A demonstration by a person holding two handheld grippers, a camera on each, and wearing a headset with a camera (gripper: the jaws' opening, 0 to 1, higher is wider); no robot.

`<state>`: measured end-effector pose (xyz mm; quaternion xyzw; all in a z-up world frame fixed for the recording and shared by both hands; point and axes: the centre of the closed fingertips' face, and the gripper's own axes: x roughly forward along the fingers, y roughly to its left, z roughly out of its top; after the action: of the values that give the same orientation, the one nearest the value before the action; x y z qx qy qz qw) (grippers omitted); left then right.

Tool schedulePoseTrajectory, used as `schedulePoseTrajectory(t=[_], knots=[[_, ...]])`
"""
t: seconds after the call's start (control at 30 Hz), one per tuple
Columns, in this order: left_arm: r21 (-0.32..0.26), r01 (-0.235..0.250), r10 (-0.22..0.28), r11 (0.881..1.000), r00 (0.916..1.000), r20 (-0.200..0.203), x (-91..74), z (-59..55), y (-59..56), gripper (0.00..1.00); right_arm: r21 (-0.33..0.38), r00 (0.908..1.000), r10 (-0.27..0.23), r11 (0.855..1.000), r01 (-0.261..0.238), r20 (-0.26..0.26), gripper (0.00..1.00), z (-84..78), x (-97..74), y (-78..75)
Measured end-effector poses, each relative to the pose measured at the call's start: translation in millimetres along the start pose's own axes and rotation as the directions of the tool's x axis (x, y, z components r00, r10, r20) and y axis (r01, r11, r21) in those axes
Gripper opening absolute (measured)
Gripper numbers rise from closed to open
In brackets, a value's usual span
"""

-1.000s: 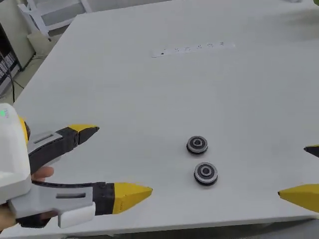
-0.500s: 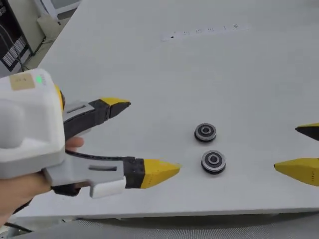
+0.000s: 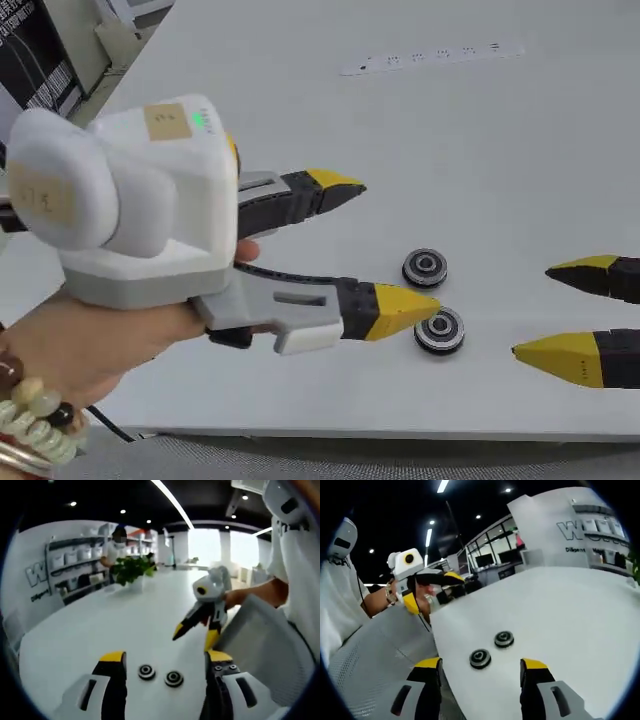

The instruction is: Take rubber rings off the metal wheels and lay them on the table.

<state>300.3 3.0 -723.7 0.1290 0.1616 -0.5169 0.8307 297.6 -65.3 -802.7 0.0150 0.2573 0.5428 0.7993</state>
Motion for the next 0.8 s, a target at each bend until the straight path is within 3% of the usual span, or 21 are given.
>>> schedulePoseTrajectory(t=[0.1, 0.2, 0.27, 0.37, 0.53, 0.6, 0.67, 0.8], knots=[[0.009, 0.006, -0.006, 1.000, 1.0000, -0.001, 6.5, 0.1, 1.5, 0.63, -0.030, 0.9998, 0.019, 0.999, -0.019, -0.008, 0.60, 5.1, 5.8, -2.3], [-0.002, 0.038, -0.038, 0.999, 0.9981, -0.048, 15.4, -10.3, 0.3, 0.59, -0.072, 0.9985, 0.046, 0.996, -0.048, -0.029, 0.57, 8.0, 13.5, -3.4], [0.011, 0.043, -0.042, 0.999, 0.9976, -0.055, 21.7, -14.5, 0.6, 0.56, -0.087, 0.9971, 0.058, 0.994, -0.062, -0.050, 0.57, 6.4, 18.8, -3.9], [0.028, 0.050, -0.049, 0.998, 0.9981, -0.038, 28.9, -17.3, 0.0, 0.51, -0.107, 0.9942, 0.086, 0.990, -0.093, -0.065, 0.55, 4.2, 25.3, -1.4], [-0.039, 0.065, -0.064, 0.997, 0.9972, 0.039, 43.3, -21.0, -3.7, 0.44, -0.134, 0.9891, 0.114, 0.983, -0.126, -0.094, 0.50, -1.8, 34.6, -0.3], [-0.046, 0.077, -0.076, 0.996, 0.9970, 0.010, 46.9, -29.4, -5.9, 0.43, -0.142, 0.9871, 0.123, 0.980, -0.137, -0.103, 0.46, -4.6, 38.1, -0.5], [-0.004, 0.073, -0.073, 0.997, 0.9965, -0.040, 49.9, -41.4, -6.2, 0.43, -0.156, 0.9854, 0.122, 0.978, -0.140, -0.119, 0.41, -8.9, 41.4, -1.8], [-0.009, 0.080, -0.081, 0.997, 0.9942, -0.071, 57.6, -57.4, -7.0, 0.38, -0.168, 0.9827, 0.139, 0.973, -0.158, -0.123, 0.37, -12.7, 46.9, 0.2]])
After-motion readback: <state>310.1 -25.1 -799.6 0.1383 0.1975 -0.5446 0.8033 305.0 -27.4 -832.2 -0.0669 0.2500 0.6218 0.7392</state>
